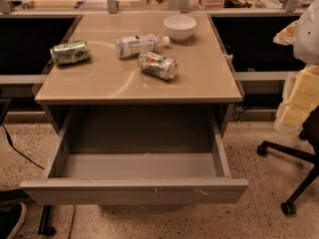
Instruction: Place 7up can into top drawer
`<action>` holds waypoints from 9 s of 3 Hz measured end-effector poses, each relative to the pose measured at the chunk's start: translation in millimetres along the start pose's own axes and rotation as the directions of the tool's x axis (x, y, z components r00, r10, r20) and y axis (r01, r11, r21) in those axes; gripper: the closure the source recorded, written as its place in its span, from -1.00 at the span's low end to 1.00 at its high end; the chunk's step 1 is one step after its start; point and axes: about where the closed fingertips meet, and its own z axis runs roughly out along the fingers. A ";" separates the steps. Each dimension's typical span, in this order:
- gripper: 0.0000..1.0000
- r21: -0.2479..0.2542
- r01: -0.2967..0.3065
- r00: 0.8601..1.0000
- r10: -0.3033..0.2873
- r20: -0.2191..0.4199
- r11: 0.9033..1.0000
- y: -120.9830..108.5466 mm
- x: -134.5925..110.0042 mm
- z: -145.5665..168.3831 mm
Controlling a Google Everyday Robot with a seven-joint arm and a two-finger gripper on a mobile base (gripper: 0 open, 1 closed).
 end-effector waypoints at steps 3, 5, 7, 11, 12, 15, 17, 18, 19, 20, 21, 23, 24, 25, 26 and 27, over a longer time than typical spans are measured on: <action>-1.00 0.020 0.051 0.964 -0.055 0.260 0.998 -58.9 -75.9 33.1; -1.00 -0.059 0.159 0.901 -0.120 0.418 0.986 -107.8 -181.0 86.2; -1.00 -0.037 0.127 0.901 -0.099 0.422 0.991 -107.3 -183.8 87.8; -1.00 -0.062 -0.030 0.859 0.057 0.509 0.998 -175.3 -195.6 183.3; -1.00 -0.132 -0.074 0.820 0.135 0.556 0.988 -172.2 -206.3 220.9; -0.19 -0.176 -0.104 0.788 0.189 0.585 0.979 -167.6 -219.8 246.7; 0.74 -0.176 -0.104 0.788 0.189 0.585 0.979 -167.6 -219.8 246.8; 1.00 -0.209 -0.087 0.802 0.193 0.565 0.974 -155.3 -208.3 234.7; 1.00 -0.208 -0.130 0.822 0.223 0.524 0.969 -132.4 -173.6 195.9; 1.00 -0.206 -0.193 0.841 0.269 0.468 0.960 -86.5 -136.4 153.0; 1.00 -0.290 -0.207 0.833 0.324 0.448 0.934 -39.9 -113.3 146.0; 1.00 -0.410 -0.211 0.783 0.404 0.472 0.887 -2.9 -103.0 165.6; 1.00 -0.447 -0.230 0.745 0.452 0.491 0.865 5.3 -101.6 187.4; 1.00 -0.483 -0.265 0.720 0.504 0.477 0.835 17.4 -101.7 224.3; 1.00 -0.497 -0.313 0.691 0.553 0.465 0.809 25.7 -96.0 255.0; 1.00 -0.482 -0.359 0.686 0.576 0.444 0.799 29.5 -93.0 283.3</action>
Offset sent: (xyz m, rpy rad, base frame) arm 0.0779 0.0386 -0.0007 0.2459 -0.1172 0.0570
